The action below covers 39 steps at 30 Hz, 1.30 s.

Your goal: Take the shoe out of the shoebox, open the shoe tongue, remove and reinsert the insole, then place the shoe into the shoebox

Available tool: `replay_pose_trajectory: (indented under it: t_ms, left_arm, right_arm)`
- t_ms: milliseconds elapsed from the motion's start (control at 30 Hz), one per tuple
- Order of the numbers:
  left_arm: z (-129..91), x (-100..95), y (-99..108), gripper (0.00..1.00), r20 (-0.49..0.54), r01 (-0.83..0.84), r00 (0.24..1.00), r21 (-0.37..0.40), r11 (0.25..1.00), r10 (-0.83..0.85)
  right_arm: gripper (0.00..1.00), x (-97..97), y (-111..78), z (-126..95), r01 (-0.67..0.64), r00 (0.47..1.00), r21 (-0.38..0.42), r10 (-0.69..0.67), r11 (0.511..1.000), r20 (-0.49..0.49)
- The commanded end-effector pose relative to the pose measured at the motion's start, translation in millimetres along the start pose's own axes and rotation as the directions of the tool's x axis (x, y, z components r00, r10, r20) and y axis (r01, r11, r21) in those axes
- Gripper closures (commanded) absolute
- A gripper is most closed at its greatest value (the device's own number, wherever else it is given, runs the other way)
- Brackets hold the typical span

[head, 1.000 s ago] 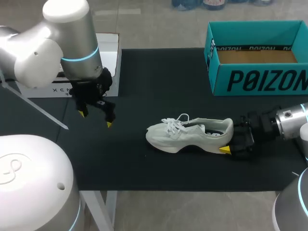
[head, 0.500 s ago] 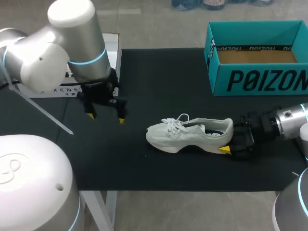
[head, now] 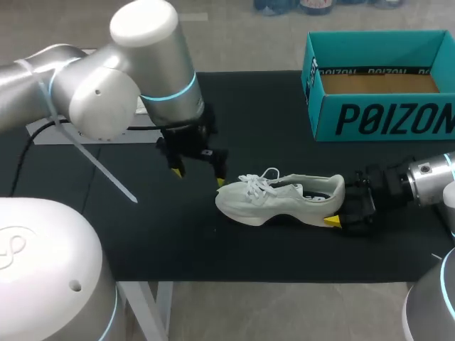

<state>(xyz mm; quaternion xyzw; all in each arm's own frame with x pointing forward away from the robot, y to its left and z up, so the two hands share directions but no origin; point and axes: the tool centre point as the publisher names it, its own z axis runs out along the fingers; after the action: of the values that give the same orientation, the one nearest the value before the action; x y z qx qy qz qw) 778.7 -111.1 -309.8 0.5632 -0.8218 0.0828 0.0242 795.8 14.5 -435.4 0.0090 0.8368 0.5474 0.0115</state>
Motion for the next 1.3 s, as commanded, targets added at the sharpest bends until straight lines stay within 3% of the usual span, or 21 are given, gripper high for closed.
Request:
replay_pose_trajectory:
  t_ms: [33,333,600,933,1300]
  left_arm:
    - [15,41.5,-33,0.00,0.058,-0.020,0.998,-0.043,0.999,0.022]
    - [23,97.2,-73,0.00,0.105,-0.046,0.993,-0.005,0.999,0.047]
    - [47,120.1,-99,0.00,0.183,-0.003,0.983,-0.003,1.000,0.004]
    - [69,129.0,-83,0.00,0.202,0.068,0.977,-0.027,0.997,-0.062]
    - [39,123.1,-73,0.00,0.175,0.137,0.974,0.042,0.990,-0.142]
  right_arm:
    - [1.00,0.4,-2.5,7,-0.001,1.000,0.004,0.001,1.000,0.002]
    - [1.00,0.4,-2.5,7,-0.001,1.000,0.004,0.001,1.000,0.002]
    - [1.00,0.4,-2.5,7,-0.001,1.000,0.004,0.001,1.000,0.002]
    - [1.00,0.4,-2.5,7,-0.001,1.000,0.004,0.001,1.000,0.002]
    - [1.00,0.4,-2.5,7,-0.001,1.000,0.004,0.001,1.000,0.002]
